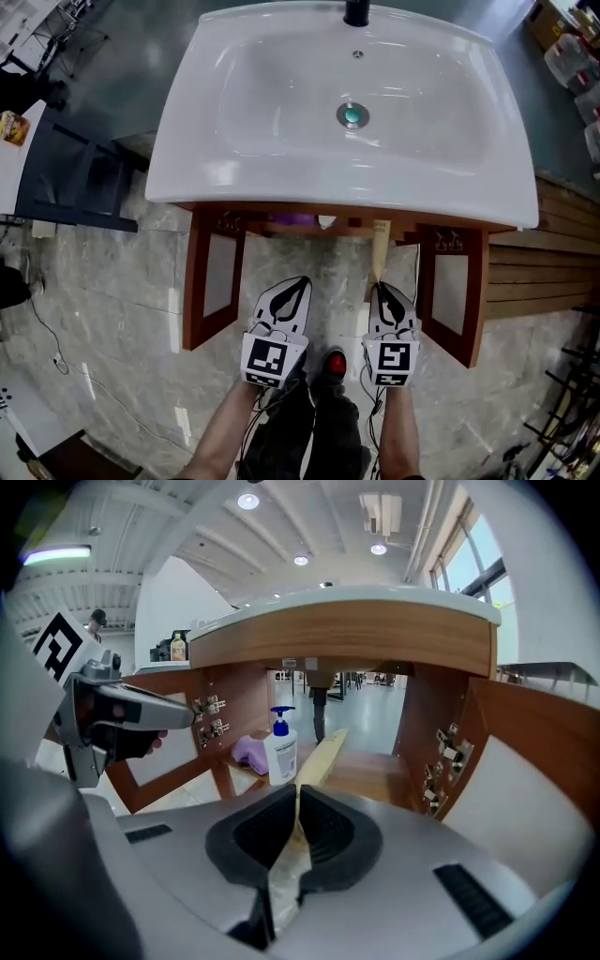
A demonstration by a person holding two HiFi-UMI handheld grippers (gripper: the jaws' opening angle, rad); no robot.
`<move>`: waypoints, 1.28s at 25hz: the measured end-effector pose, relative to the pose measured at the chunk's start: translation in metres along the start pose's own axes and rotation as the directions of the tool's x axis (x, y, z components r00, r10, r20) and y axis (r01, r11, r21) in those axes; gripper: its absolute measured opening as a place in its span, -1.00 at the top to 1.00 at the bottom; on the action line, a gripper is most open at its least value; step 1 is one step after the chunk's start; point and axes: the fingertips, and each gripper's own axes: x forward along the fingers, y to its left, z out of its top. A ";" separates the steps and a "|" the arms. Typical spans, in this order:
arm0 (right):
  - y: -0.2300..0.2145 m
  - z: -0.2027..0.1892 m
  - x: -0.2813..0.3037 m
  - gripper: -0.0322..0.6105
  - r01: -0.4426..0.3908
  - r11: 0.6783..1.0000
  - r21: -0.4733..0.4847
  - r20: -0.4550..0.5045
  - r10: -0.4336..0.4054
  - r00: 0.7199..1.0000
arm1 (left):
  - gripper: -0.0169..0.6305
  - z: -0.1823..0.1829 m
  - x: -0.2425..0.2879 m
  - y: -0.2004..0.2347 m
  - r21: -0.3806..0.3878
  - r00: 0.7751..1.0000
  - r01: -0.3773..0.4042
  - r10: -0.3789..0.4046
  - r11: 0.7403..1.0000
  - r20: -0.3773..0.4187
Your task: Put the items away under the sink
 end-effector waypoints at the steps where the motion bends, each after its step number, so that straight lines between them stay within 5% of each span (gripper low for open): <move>1: -0.001 -0.002 0.007 0.78 -0.001 1.000 0.000 0.005 0.001 1.000 | 0.93 -0.004 0.005 0.002 0.002 1.000 0.000 0.000 1.000 0.003; 32: -0.056 -0.043 0.143 0.78 0.026 0.999 0.032 0.086 -0.028 0.996 | 0.93 -0.079 0.084 0.025 0.052 0.998 -0.007 0.003 0.999 0.068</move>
